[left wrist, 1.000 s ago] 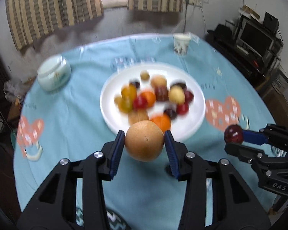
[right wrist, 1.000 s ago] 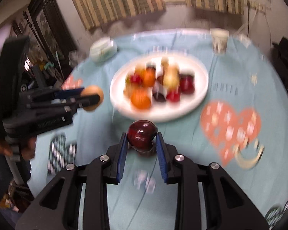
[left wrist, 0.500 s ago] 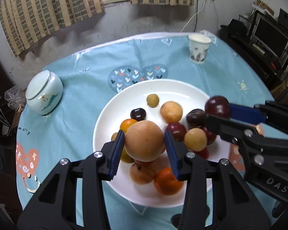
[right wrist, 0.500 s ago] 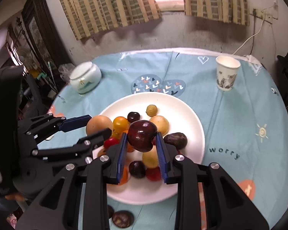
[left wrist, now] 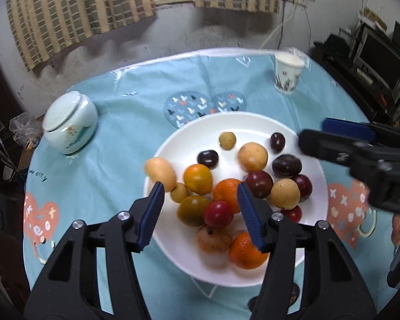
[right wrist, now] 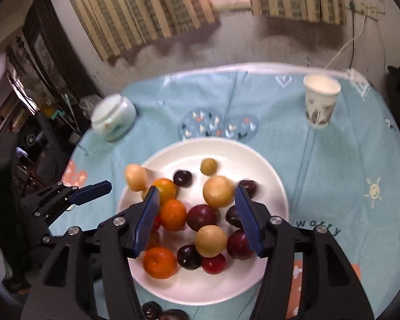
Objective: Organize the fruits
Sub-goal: 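Move both tools back toward the last two plums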
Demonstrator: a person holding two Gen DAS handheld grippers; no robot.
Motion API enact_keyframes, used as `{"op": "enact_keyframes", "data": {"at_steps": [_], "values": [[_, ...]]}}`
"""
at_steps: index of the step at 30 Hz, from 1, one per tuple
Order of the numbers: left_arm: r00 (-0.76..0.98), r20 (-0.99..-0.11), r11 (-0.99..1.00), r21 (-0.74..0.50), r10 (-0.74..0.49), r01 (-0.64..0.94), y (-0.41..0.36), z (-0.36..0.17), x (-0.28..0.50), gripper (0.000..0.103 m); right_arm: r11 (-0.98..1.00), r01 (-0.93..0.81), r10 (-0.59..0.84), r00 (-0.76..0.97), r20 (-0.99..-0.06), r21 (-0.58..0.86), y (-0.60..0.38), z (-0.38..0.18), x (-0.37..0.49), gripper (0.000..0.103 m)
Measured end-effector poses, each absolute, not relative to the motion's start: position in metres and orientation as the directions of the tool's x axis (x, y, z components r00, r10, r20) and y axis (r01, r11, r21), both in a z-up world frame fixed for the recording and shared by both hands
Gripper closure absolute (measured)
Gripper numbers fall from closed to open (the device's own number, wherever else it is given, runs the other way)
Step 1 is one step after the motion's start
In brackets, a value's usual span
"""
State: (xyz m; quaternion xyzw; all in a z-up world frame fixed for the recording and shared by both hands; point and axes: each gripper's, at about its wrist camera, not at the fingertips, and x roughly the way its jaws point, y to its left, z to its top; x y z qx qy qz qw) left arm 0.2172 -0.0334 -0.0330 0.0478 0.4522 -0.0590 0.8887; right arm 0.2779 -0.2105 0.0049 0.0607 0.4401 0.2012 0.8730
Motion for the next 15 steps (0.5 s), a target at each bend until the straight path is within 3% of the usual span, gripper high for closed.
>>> {"op": "enact_keyframes", "data": {"at_steps": [3,7,15], "values": [[0.627,-0.776,0.991,0.021,-0.067,0.131,-0.018,-0.014,0.196,0.037,0.916,-0.305,0.394,0.558,-0.73,0.261,-0.221,0.02,0.253,0.043],[0.648,-0.756,0.992,-0.011,-0.091,0.127,0.001,-0.005,0.155,0.036,0.923,-0.324,0.363,0.566,-0.74,0.205,-0.231,0.018,0.199,0.043],[0.527,-0.843,0.99,-0.047,-0.111,0.134,0.011,-0.055,0.077,0.036,0.903,-0.416,0.295,0.423,-0.857,0.105,-0.198,-0.063,0.106,0.043]]}}
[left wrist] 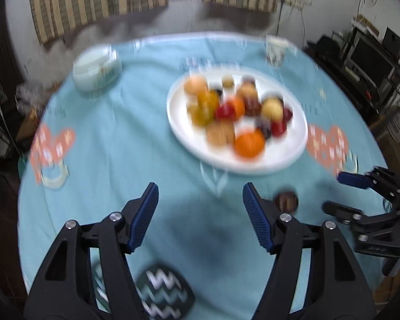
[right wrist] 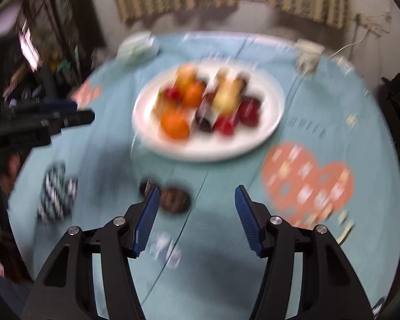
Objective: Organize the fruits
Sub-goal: 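Move both tools back toward the last two plums, then grasp a small dark plum with the left tool while the right tool grasps a large dark plum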
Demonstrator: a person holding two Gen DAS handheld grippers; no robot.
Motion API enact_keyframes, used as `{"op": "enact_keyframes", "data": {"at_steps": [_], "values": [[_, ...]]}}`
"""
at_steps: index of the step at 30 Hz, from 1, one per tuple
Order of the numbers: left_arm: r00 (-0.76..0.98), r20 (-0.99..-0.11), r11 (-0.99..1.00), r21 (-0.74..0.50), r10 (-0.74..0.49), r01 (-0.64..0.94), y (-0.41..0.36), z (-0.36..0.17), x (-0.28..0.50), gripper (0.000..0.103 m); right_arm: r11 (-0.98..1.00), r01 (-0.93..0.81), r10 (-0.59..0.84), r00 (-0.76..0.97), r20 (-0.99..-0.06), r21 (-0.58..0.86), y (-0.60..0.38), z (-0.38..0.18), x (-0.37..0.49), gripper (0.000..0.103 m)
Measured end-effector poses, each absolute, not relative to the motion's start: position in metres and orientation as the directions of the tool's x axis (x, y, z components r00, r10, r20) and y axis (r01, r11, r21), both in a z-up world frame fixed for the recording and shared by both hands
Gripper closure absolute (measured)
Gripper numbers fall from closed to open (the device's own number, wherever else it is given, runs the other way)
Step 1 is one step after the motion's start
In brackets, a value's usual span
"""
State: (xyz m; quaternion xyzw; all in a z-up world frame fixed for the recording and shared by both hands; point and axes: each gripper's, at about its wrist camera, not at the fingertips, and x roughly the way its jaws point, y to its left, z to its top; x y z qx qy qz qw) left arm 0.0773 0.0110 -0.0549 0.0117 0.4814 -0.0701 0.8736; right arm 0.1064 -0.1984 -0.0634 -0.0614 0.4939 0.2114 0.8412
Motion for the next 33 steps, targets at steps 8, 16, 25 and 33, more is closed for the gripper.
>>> {"op": "enact_keyframes", "data": {"at_steps": [8,16,25,33], "values": [[0.462,-0.881,0.992,-0.054,-0.102,0.116,0.009,-0.085,0.047,0.036,0.88,-0.469,0.274,0.377,-0.885,0.073,-0.176,-0.092,0.111,0.043],[0.465,-0.881,0.995,-0.062,-0.09,0.077,0.013,-0.083,0.043,0.036,0.827,-0.561,0.221,0.342,-0.913,-0.01,-0.158,-0.114,0.132,0.043],[0.458,-0.882,0.99,-0.055,-0.111,0.133,-0.017,-0.085,0.054,0.036,0.829,-0.558,0.273,0.34,-0.9,0.04,-0.177,-0.092,0.126,0.06],[0.43,-0.893,0.975,-0.037,-0.131,0.219,-0.067,-0.108,0.083,0.036,0.882,-0.465,0.27,0.352,-0.896,0.084,-0.219,-0.089,0.101,0.06]]}}
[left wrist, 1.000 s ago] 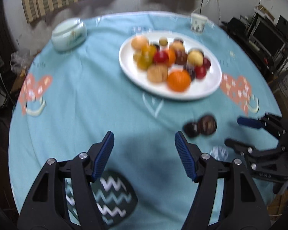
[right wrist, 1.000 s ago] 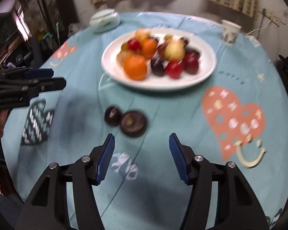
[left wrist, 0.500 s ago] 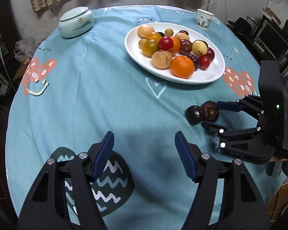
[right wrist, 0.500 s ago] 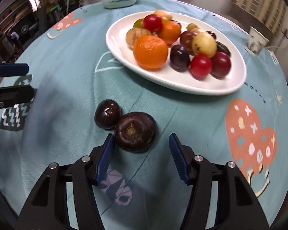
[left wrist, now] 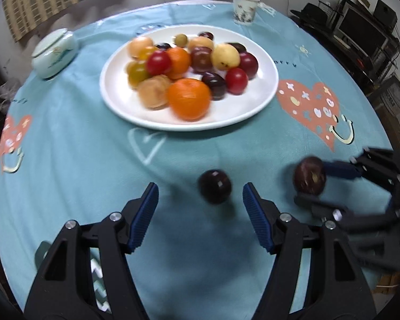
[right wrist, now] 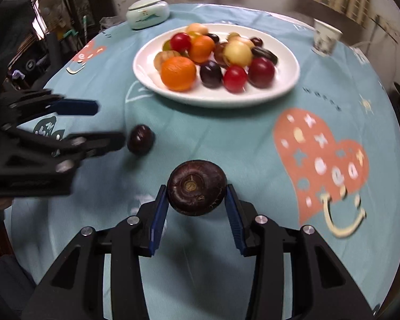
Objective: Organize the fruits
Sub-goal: 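Grasp a small dark plum with the left tool while the right tool grasps a large dark plum, then carry both plums over the white plate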
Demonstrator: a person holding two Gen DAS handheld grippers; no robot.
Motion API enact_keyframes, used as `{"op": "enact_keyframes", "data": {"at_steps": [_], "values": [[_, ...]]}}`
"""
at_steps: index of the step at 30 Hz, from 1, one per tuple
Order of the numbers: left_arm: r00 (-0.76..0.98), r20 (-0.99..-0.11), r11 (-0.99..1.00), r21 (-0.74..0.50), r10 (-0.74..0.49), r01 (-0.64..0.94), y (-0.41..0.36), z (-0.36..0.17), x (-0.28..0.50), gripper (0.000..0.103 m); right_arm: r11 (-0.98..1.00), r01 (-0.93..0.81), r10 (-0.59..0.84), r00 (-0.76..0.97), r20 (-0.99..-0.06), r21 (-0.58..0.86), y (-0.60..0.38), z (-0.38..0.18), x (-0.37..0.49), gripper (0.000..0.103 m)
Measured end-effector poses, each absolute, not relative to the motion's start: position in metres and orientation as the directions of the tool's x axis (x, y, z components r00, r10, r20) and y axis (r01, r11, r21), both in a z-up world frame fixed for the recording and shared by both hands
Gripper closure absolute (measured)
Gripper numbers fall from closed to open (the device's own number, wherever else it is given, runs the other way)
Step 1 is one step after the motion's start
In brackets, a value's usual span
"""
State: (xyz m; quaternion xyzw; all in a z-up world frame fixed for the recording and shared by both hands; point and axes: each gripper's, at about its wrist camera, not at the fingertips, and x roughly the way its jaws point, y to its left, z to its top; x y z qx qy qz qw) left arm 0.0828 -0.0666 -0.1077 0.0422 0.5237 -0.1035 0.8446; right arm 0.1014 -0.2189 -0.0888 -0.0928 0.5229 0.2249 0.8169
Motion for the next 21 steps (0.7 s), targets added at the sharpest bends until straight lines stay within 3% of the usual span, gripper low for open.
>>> {"op": "enact_keyframes", "data": {"at_steps": [6,8,12,21], "values": [[0.393,-0.914,0.978,-0.022,-0.103,0.206,-0.073,-0.127,0.1,0.036,0.887,-0.448,0.287,0.34,-0.896,0.114,-0.226,-0.092,0.096,0.06],[0.367,-0.923,0.977,-0.035,-0.111,0.208,-0.072,-0.134,0.102,0.044,0.887,-0.446,0.291,0.341,-0.894,0.119,-0.225,-0.092,0.095,0.06],[0.361,-0.92,0.972,-0.069,-0.15,0.226,-0.072,-0.133,0.1,0.072,0.888,-0.444,0.294,0.347,-0.891,0.12,-0.222,-0.089,0.096,0.06],[0.433,-0.884,0.964,-0.069,-0.177,0.255,-0.067,-0.097,0.081,0.073,0.895,-0.425,0.302,0.359,-0.883,0.134,-0.217,-0.079,0.076,0.06]]}}
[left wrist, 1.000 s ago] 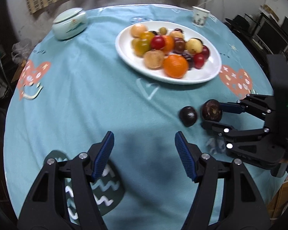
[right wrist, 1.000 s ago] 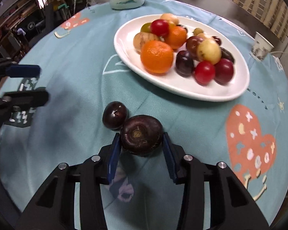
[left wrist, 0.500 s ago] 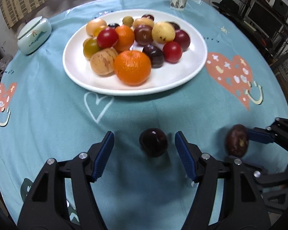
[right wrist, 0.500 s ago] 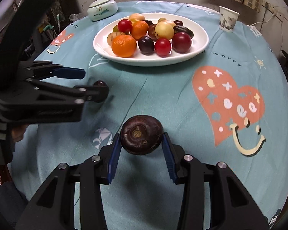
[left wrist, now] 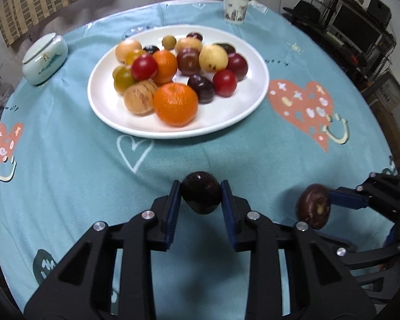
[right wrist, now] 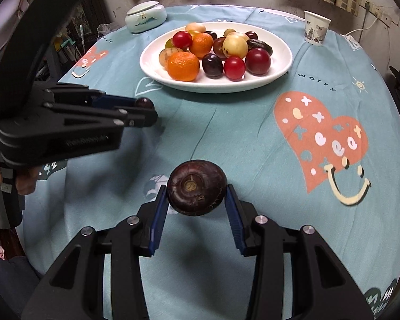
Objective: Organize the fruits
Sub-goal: 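Carry both plums over the white plate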
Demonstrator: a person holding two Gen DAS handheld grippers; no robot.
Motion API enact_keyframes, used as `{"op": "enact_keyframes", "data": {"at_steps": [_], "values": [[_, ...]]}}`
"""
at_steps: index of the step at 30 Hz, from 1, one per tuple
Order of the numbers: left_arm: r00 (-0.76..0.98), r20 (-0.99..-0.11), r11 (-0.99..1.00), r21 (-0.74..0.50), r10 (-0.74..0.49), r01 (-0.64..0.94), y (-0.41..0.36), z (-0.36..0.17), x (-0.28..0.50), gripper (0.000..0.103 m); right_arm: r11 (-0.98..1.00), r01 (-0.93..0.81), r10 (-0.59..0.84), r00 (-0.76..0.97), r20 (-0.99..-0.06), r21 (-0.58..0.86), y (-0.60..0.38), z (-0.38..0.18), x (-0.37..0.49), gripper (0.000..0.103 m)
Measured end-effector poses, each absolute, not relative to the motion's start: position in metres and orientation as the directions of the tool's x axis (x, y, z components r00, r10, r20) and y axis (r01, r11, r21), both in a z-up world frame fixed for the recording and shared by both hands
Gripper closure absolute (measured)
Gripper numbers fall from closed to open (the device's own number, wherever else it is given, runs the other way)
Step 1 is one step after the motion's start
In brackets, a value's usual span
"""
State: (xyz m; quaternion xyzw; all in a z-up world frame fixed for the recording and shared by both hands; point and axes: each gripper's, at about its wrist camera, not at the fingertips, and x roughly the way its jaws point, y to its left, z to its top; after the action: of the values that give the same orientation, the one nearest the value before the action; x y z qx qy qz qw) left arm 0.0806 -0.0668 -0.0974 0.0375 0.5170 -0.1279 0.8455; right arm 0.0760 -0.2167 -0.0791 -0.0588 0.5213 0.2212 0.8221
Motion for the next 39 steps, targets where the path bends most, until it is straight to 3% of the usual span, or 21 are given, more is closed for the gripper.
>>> {"op": "enact_keyframes", "data": {"at_steps": [16,39], "values": [[0.539,-0.824,0.956,-0.011,-0.175,0.293,-0.053,-0.033,0.032,0.072,0.885,-0.436,0.362,0.42,-0.832,0.166,-0.188,-0.041,0.042,0.06],[0.552,-0.821,0.963,0.008,-0.148,0.271,-0.042,-0.031,0.036,0.072,0.881,-0.432,0.378,0.398,-0.835,0.193,-0.177,-0.046,0.037,0.06]]}}
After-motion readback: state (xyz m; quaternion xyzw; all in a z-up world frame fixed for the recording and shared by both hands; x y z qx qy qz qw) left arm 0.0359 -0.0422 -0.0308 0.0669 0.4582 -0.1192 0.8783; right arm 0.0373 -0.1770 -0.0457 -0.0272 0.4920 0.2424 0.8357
